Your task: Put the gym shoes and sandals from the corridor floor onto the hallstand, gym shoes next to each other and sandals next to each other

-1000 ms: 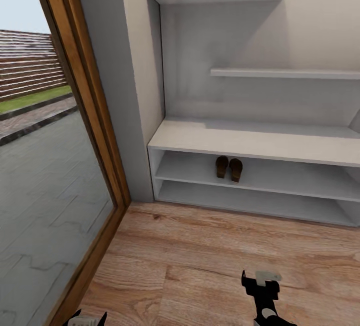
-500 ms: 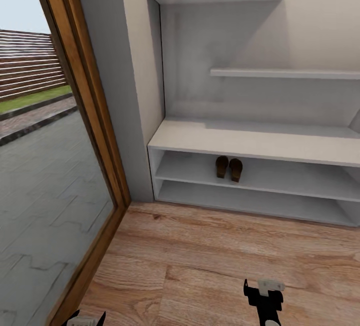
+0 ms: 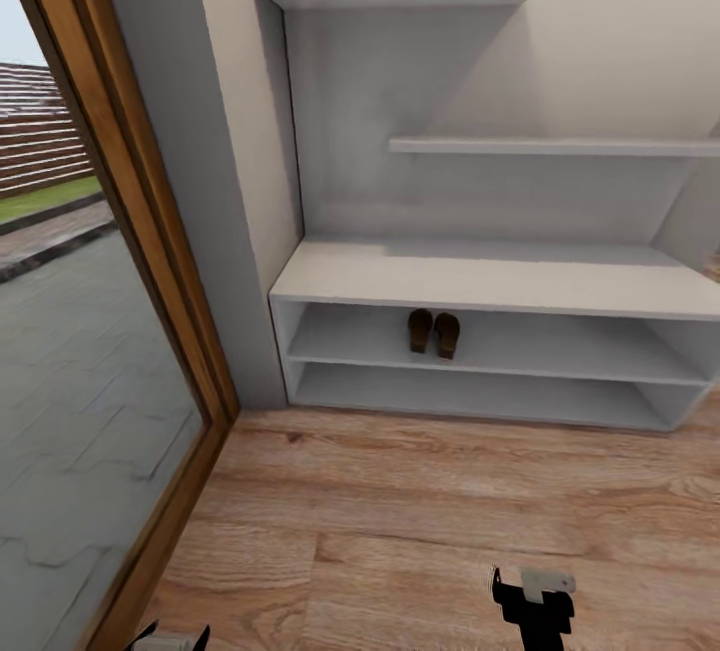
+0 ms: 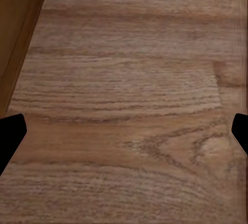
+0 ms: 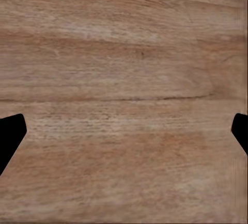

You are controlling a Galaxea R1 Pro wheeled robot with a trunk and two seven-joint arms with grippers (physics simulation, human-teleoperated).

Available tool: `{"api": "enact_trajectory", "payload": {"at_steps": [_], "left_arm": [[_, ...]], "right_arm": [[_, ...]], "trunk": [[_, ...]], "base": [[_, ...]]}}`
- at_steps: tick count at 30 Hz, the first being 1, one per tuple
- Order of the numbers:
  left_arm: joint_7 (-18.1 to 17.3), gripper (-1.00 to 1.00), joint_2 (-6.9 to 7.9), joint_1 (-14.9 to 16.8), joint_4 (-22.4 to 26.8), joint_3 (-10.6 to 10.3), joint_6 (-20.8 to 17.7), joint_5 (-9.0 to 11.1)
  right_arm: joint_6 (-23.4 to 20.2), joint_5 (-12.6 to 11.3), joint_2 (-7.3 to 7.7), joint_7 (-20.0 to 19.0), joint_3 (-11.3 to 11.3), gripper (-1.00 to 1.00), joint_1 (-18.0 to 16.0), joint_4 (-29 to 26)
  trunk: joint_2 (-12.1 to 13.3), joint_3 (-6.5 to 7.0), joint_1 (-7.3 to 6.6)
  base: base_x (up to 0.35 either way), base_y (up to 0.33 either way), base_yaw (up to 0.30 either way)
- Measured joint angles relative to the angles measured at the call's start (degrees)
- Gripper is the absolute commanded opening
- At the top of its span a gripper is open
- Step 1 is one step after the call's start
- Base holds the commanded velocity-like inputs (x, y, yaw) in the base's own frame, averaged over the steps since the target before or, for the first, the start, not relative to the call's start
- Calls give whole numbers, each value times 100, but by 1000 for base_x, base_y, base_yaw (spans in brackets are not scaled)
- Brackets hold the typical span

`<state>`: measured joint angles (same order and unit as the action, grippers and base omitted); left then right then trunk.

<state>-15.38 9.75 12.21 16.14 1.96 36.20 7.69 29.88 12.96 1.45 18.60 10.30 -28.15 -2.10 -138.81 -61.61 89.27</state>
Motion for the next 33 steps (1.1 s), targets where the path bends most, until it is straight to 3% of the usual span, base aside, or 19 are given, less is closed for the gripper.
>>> {"api": "enact_trajectory", "payload": {"at_steps": [14,33], "left_arm": [[-8,100,2,0,-3,298,8,-8],[-12,100,-3,0,-10,343,9,-8]], "right_arm": [[-5,3,5,-14,0,100,25,0],[-6,-8,13,-19,0,100,42,0]], "trunk": [[0,2,0],[0,2,0]], "base": [[0,0,-273],[0,0,-278]]}}
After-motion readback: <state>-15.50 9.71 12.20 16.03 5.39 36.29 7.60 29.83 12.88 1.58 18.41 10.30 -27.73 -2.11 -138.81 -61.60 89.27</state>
